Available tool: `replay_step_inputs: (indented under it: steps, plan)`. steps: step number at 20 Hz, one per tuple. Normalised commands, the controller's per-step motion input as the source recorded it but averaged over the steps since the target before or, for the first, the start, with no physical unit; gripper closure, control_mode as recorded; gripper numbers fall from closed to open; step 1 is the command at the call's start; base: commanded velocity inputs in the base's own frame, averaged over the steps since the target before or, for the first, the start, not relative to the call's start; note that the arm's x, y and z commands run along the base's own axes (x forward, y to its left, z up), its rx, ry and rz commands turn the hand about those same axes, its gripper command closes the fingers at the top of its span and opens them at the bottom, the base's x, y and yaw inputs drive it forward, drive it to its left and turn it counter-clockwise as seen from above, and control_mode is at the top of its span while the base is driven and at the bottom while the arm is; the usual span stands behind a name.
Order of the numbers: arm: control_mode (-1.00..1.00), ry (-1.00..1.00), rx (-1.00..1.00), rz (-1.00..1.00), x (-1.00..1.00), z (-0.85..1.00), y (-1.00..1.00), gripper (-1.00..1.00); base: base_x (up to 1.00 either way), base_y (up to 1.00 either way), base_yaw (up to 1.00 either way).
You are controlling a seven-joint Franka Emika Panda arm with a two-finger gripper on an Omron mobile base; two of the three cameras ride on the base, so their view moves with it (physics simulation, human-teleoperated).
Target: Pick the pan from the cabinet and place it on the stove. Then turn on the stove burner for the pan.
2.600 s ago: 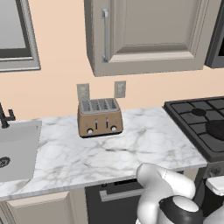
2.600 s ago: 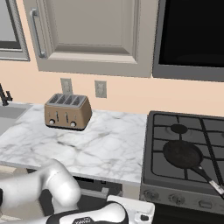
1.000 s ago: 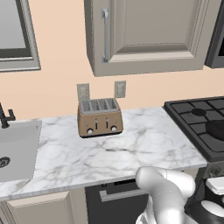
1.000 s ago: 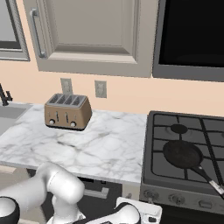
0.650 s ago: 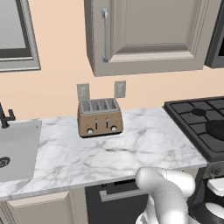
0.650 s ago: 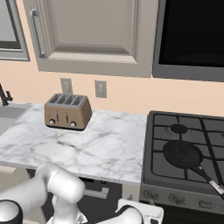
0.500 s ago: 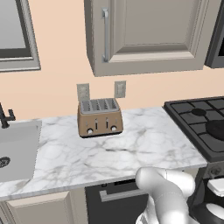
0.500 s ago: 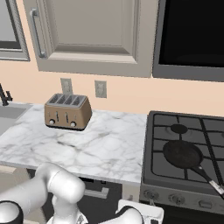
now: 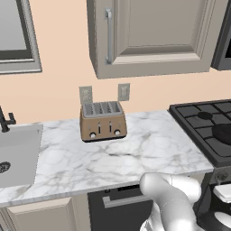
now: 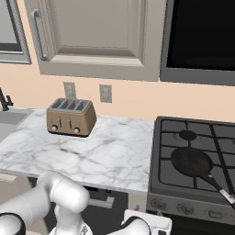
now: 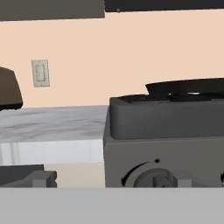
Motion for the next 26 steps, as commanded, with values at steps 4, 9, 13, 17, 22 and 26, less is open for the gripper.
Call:
replay_step_inputs:
  steps: [4, 9, 13, 17, 22, 26]
  plan:
    - [-1.0, 0.0, 0.0, 0.0, 0.1, -0.09, 0.0, -1.0, 0.0, 0.0, 0.0]
    - [-1.0, 0.0, 0.0, 0.0, 0.14, -0.12, -0.01, -1.0, 0.0, 0.0, 0.0]
    - [-1.0, 0.0, 0.0, 0.0, 0.15, -0.11, -0.07, -1.0, 0.0, 0.0, 0.0]
    - [-1.0, 0.0, 0.0, 0.0, 0.11, -0.12, -0.12, -1.0, 0.0, 0.0, 0.0]
    - [-1.0, 0.0, 0.0, 0.0, 0.04, -0.11, -0.2, -1.0, 0.0, 0.0, 0.0]
    - [-1.0, 0.0, 0.0, 0.0, 0.02, -0.09, -0.17, -1.0, 0.0, 0.0, 0.0]
